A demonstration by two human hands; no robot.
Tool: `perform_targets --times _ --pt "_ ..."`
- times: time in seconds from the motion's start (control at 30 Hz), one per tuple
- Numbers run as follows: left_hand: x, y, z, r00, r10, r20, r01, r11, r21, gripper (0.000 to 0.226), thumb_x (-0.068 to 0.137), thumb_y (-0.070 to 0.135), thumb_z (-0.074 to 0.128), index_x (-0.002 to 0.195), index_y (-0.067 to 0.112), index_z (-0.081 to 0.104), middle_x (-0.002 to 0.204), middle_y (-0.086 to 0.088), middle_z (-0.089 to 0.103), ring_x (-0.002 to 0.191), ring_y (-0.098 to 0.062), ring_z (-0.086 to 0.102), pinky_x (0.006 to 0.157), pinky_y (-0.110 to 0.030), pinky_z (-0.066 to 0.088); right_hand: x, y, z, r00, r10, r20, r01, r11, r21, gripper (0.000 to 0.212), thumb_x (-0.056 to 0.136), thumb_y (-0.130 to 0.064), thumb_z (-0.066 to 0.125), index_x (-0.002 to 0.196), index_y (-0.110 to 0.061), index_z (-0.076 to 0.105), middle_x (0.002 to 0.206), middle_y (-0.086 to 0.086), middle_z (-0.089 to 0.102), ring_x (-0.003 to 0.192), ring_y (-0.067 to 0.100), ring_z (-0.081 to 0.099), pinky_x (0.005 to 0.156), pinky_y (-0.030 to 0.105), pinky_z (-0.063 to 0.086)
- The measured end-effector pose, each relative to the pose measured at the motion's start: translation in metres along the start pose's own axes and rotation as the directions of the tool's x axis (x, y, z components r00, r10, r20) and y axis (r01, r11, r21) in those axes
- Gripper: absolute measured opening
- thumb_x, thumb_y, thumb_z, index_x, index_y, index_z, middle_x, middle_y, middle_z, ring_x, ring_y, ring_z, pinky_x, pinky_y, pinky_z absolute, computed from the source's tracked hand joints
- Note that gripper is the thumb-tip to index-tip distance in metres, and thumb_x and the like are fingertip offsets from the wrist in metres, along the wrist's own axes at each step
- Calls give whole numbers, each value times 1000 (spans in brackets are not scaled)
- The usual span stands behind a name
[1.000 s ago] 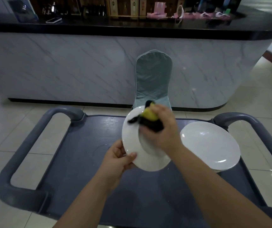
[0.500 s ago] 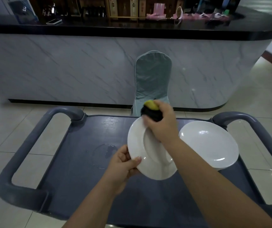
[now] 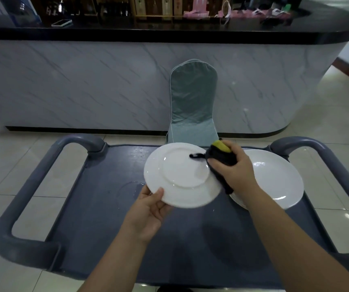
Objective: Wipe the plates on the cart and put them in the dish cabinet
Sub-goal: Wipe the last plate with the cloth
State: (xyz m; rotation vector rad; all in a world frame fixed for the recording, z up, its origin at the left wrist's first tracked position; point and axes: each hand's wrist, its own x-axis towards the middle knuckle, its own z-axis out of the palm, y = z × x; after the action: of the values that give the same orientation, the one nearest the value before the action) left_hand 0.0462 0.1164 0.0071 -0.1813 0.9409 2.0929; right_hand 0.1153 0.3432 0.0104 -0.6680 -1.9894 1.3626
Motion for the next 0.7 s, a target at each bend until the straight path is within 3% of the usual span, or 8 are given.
perform_targets --times 0.07,0.17,0.23,0.37,0.5,0.57,0.63,0.7 --pt "7 -3 7 998 -14 -63 9 996 -89 25 92 -2 48 108 13 59 91 -7 75 73 -19 74 57 -32 61 -37 5 9 979 -202 -21 201 979 -18 46 68 -29 81 110 -28 62 113 4 62 107 12 59 97 23 44" --pt "16 -8 19 995 -21 -94 10 993 -118 22 97 1 45 107 16 58 85 -8 75 68 -17 73 48 -26 56 -81 5 42 918 -381 111 391 916 -86 45 70 -34 76 112 -30 62 121 7 55 115 20 55 103 25 40" --pt "19 -10 22 996 -5 -93 -8 990 -142 22 98 1 44 108 14 59 87 -9 75 71 -19 74 51 -28 57 -82 8 48 926 -368 77 373 926 -55 44 70 -33 76 111 -34 62 122 7 55 117 19 54 104 25 39" --pt "16 -7 22 997 6 -76 -20 982 -187 25 98 2 45 117 12 58 105 -12 73 83 -25 74 61 -37 61 -59 21 17 950 -250 -188 254 967 -5 54 68 -18 79 109 -41 54 114 7 55 110 6 53 99 19 39" --pt "14 -13 32 998 -21 -66 14 994 -105 27 98 4 45 122 13 54 88 -8 75 68 -16 73 53 -25 58 -89 9 37 923 -385 23 386 920 -74 44 70 -29 77 112 -30 63 120 10 54 115 22 55 102 30 43" --pt "16 -16 32 997 -21 -71 17 998 -59 29 98 6 45 125 13 53 91 -9 74 70 -17 73 58 -26 60 -96 10 41 903 -424 72 429 899 -87 45 70 -31 77 113 -31 63 121 6 55 115 24 55 102 30 42" --pt "14 -13 28 999 -4 -53 1 998 -58 27 96 4 47 121 11 55 106 -13 72 80 -21 74 72 -36 61 -79 15 29 939 -345 -11 344 938 -32 44 69 -27 79 108 -36 62 116 1 58 111 20 57 100 25 42" --pt "9 -6 24 1000 21 -13 -21 1000 11 29 89 5 53 116 13 59 114 -11 69 87 -22 73 77 -39 59 -43 21 11 979 -165 -116 165 986 -11 47 68 -21 84 104 -40 61 111 -4 59 108 18 58 97 17 42"
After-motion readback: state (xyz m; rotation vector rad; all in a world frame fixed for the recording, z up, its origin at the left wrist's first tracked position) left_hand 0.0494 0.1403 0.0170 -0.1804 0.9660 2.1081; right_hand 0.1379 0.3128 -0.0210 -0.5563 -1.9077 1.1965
